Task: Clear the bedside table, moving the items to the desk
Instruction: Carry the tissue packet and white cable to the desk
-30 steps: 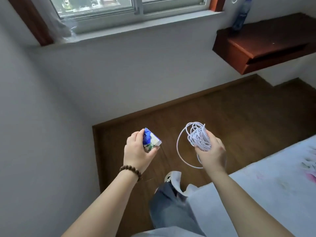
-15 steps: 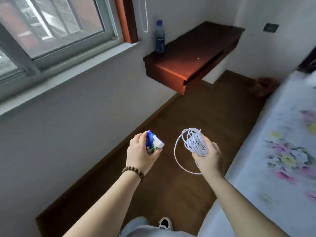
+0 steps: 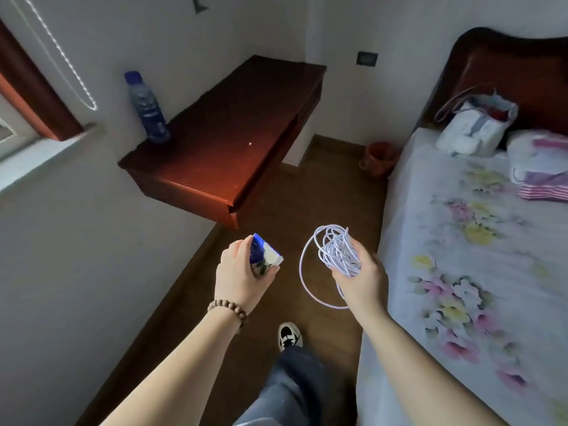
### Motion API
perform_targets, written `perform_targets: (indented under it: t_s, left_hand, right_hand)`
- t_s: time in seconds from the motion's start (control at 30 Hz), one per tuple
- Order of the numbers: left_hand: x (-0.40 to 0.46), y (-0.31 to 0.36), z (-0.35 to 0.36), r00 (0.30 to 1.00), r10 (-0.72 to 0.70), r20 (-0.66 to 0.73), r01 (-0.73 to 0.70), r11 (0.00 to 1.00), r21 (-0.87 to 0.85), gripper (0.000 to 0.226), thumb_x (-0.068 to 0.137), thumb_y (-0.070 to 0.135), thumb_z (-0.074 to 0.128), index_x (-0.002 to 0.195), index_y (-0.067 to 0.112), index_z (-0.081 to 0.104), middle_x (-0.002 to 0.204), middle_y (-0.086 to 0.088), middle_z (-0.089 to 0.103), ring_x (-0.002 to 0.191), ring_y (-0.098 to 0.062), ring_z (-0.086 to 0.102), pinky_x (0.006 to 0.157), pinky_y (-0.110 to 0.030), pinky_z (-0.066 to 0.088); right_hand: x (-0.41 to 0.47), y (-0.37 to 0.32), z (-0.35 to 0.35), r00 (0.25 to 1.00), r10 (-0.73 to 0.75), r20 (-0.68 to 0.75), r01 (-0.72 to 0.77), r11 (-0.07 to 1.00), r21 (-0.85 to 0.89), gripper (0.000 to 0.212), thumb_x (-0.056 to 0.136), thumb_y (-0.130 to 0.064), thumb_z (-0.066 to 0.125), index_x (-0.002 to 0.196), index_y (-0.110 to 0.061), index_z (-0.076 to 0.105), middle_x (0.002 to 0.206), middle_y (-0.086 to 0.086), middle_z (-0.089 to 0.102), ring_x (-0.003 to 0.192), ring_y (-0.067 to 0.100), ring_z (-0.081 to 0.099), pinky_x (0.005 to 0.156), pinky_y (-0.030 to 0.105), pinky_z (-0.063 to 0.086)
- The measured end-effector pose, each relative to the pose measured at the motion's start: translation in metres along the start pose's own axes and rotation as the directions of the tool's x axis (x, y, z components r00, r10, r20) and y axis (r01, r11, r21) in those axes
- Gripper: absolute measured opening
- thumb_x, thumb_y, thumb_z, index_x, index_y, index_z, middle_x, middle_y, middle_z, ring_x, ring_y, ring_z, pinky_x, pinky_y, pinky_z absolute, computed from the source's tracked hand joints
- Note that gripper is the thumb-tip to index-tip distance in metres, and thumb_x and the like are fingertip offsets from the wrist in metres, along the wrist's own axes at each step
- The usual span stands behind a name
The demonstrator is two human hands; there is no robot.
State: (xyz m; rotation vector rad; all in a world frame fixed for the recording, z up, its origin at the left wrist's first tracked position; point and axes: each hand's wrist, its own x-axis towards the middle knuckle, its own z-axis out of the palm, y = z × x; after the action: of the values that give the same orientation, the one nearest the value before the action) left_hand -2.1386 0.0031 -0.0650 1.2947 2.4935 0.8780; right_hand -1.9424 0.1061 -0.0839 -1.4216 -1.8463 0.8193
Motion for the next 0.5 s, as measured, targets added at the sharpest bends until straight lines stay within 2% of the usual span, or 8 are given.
perform_targets:
  t_s: [0.23,0.5]
  left_hand:
    - [0.179,0.044,0.036,1.0,-0.027,0.007,0.027,0.998,-0.05,0.075,0.076,0.046,0.073,0.138,0.016,0.043,0.133,-0.003,0.05,0.121,-0.022,0.046,0.1,-0.038,0.044]
    - [0.319,0.074,0.057,0.996,-0.085,-0.028,0.084,0.995,-0.045,0.075,0.076,0.045,0.073,0.138,0.015,0.042,0.133,-0.003,0.05,0.122,-0.023,0.045,0.1,-0.043,0.045]
  right_hand:
    - [0.188,-0.014,0.024,1.0,-0.022,-0.009,0.022,1.0,-0.022,0.066,0.065,-0.021,0.08,0.126,-0.032,0.055,0.105,-0.006,0.062,0.099,0.018,0.058,0.082,0.036,0.052]
    - [0.335,-0.017,0.045,0.997,-0.079,0.003,0.079,0.996,-0.038,0.065,0.065,-0.015,0.082,0.125,-0.022,0.058,0.103,0.0,0.064,0.095,0.018,0.058,0.073,0.021,0.042]
